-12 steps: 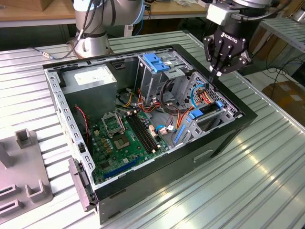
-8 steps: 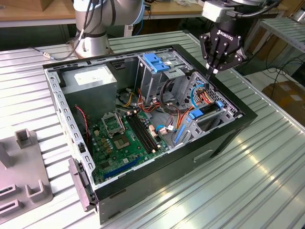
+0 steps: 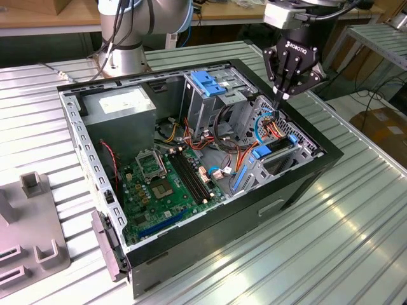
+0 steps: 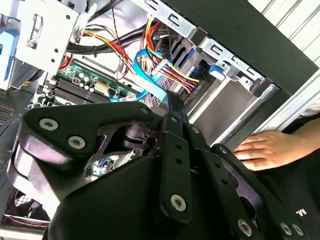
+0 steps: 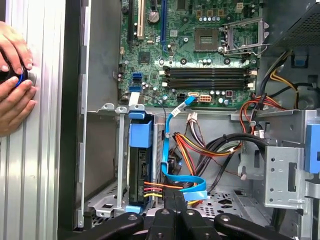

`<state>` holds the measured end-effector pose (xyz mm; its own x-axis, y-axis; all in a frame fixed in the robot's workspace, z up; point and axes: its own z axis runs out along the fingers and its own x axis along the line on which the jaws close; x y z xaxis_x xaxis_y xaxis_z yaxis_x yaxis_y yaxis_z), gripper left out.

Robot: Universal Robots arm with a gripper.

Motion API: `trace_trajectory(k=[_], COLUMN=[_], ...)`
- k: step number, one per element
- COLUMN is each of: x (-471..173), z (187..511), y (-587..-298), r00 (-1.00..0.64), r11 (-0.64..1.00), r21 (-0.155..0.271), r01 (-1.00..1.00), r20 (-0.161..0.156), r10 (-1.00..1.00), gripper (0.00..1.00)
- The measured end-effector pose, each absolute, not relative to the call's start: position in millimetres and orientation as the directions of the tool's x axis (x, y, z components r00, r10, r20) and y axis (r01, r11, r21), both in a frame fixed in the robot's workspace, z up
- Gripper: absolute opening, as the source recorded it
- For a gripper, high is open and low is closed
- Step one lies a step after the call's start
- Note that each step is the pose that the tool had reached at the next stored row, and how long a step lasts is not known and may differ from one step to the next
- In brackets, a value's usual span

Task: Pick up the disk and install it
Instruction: 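Insert the second disk wire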

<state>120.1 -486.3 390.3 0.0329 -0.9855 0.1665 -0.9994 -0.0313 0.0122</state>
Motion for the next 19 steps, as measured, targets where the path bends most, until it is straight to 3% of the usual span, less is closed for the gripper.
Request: trace_trajectory(k=[3,12,15,16,19], x=[120.1,120.1,120.1,120.1,120.1], z=[389.4,376.5,374.7,374.3,373.7], y=[-486.0,-485.2,-485.1,-485.1,-485.2], r00=[0.033,0.033,0.033,0.033,0.033], r11=[-0.031,-0.031,-0.031,-0.031,-0.031], r21=[0.012,0.013,0.013,0.013,0.013], r01=[-0.999,-0.999,-0.999,-0.999,-0.999], r20=[0.168,0.202,0.204,0.204,0.204], r10=[-0.985,-0.979,-0.978,-0.978,-0.978], gripper=[0.24,0.24,0.22,0.16,0.16])
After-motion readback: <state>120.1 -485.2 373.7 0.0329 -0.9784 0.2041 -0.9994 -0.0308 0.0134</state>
